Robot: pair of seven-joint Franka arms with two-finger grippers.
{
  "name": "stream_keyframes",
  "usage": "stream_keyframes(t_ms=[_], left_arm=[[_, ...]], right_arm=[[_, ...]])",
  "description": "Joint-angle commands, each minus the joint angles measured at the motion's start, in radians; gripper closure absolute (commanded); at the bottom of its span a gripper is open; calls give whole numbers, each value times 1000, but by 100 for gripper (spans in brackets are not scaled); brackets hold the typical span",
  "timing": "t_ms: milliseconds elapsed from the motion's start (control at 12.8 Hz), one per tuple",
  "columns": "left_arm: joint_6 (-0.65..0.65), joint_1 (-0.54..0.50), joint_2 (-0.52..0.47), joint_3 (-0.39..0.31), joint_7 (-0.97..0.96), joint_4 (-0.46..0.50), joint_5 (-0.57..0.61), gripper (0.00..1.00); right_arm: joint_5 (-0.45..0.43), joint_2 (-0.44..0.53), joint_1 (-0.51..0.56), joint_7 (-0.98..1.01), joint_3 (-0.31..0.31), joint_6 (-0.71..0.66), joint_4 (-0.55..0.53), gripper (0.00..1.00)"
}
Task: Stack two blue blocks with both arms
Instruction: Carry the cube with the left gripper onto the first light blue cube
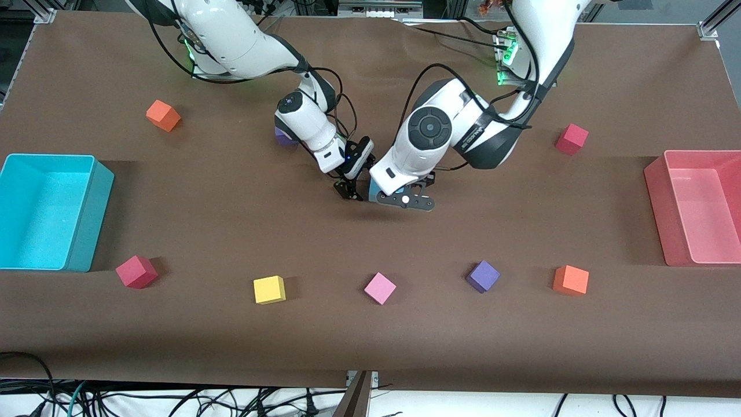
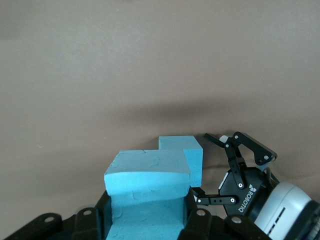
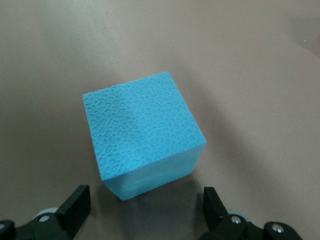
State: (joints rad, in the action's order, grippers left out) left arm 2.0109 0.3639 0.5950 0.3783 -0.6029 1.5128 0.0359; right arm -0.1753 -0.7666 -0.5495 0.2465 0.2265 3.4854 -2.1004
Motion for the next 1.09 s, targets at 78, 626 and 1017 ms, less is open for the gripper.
stream_keyframes(t_ms=[78,626,1017], left_arm=[[32,46,43,-7,-26,-37,4,73],[43,53,78,-6,-25,-34,-4,72],[65,61,92,-2,-12,-29,-5,61]], right_arm=[[-23,-10,19,10,2,11,-32,0],[-24,0,26,10,1,11,-64,0],[-24,3,36,10,0,11,-84,0]])
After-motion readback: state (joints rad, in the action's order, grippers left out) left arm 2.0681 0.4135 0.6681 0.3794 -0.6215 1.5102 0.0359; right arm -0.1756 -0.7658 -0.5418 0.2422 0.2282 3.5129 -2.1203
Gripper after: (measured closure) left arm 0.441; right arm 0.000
